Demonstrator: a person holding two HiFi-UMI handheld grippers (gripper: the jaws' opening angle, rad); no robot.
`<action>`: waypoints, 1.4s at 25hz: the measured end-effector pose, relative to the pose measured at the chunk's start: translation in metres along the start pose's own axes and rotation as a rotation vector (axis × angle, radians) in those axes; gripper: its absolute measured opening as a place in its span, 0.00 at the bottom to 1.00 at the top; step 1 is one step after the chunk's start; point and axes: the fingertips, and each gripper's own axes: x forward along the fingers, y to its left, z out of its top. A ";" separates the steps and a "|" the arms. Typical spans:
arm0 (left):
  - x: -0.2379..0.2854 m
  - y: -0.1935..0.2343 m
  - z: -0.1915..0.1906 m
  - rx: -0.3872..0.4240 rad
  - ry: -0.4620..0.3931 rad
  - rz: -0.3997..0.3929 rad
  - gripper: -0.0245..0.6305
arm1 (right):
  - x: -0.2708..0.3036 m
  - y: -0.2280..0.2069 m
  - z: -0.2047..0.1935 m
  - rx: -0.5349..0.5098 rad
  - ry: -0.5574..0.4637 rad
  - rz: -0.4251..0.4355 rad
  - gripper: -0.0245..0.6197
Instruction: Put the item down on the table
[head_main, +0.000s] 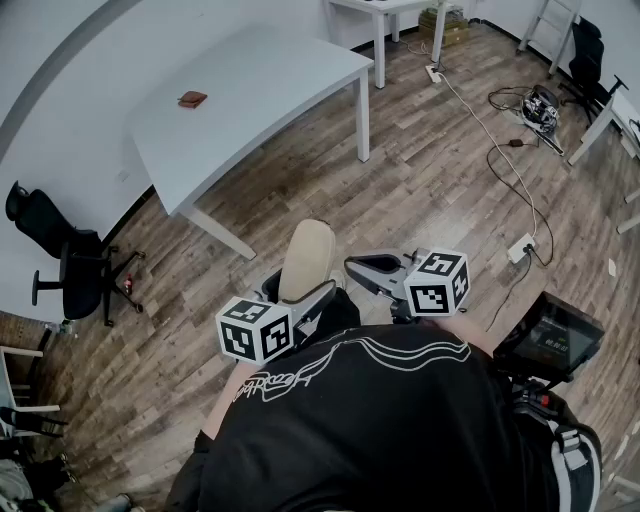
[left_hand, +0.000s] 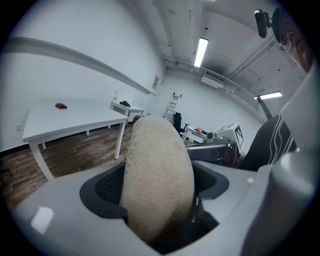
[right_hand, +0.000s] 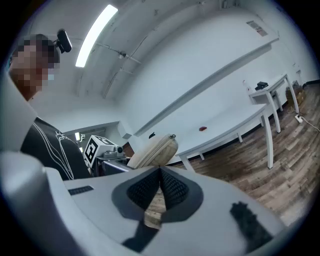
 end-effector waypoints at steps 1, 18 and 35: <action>0.005 0.009 0.003 0.000 -0.001 0.000 0.65 | 0.007 -0.008 0.002 0.001 0.002 0.000 0.05; 0.084 0.244 0.136 -0.055 -0.027 0.027 0.65 | 0.176 -0.184 0.135 0.023 0.070 -0.065 0.05; 0.132 0.401 0.240 -0.015 -0.031 0.066 0.65 | 0.310 -0.297 0.230 0.013 0.046 -0.036 0.05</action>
